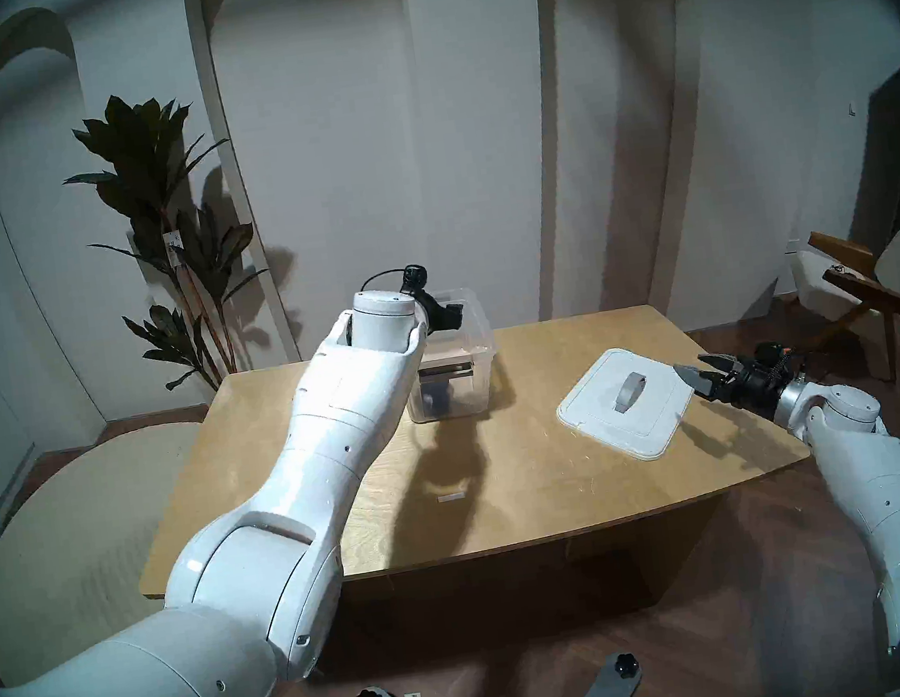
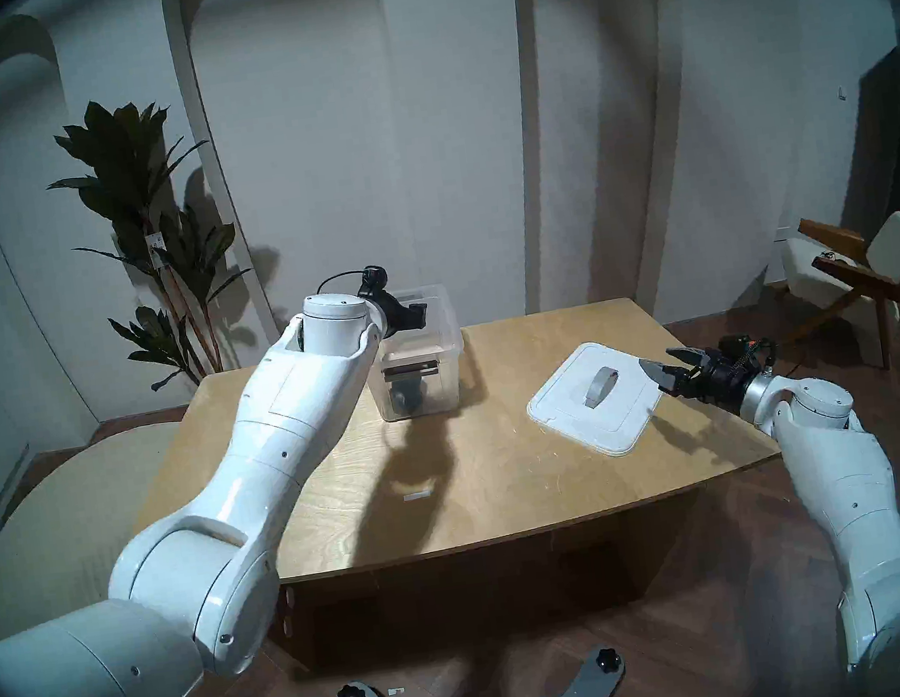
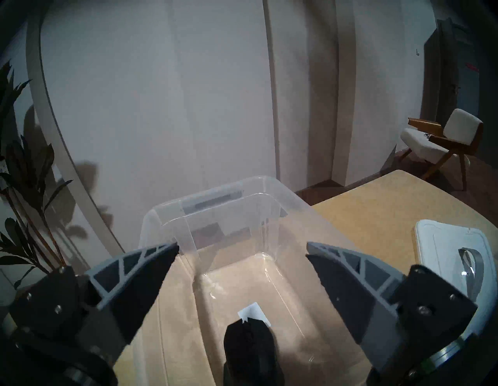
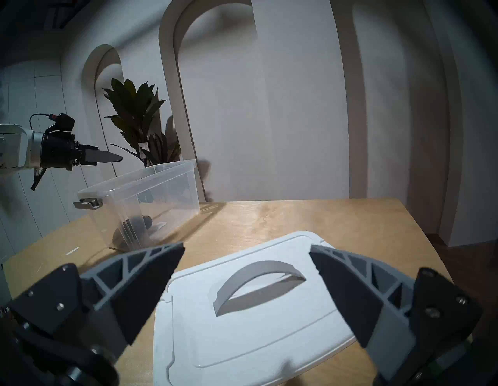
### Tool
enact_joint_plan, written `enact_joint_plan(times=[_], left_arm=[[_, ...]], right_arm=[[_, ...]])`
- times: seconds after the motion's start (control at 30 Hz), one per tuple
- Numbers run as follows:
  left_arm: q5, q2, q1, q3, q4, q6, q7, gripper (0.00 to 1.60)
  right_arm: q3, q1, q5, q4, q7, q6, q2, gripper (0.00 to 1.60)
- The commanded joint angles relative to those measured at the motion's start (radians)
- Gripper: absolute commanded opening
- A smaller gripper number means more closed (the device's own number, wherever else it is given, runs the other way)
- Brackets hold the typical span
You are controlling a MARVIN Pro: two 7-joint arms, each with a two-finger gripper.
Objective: Open a storage container and put mouse inside
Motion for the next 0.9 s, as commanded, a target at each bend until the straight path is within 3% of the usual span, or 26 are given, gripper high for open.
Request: enact_joint_plan(times=[0.0, 0.1, 0.23, 0.63, 0.87], left_arm=[[0.049, 0.016, -0.106, -0.003, 0.020, -0.074, 0.016, 1.60], [0.072, 0.034, -0.145, 0.001, 0.061, -0.123, 0.030, 1.60], [0.098, 0.066, -0.136, -0.007, 0.055, -0.177, 0.057, 1.60], [0.151, 0.208, 0.061, 0.011, -0.123, -0.363, 0.040, 1.60], [0.149, 0.294, 0.178, -0.017, -0.225, -0.471, 0.067, 1.60]], right_arm=[[0.005, 0.020, 0.002, -0.017, -0.002, -0.006, 0.004, 1.60], [0.005, 0.022, 0.002, -0.019, -0.002, -0.007, 0.004, 1.60], [0.006, 0.023, 0.001, -0.021, -0.004, -0.008, 0.003, 1.60], [0.005, 0.022, 0.000, -0.025, -0.013, -0.010, 0.002, 1.60], [0.004, 0.021, 0.001, -0.027, -0.020, -0.011, 0.002, 1.60]])
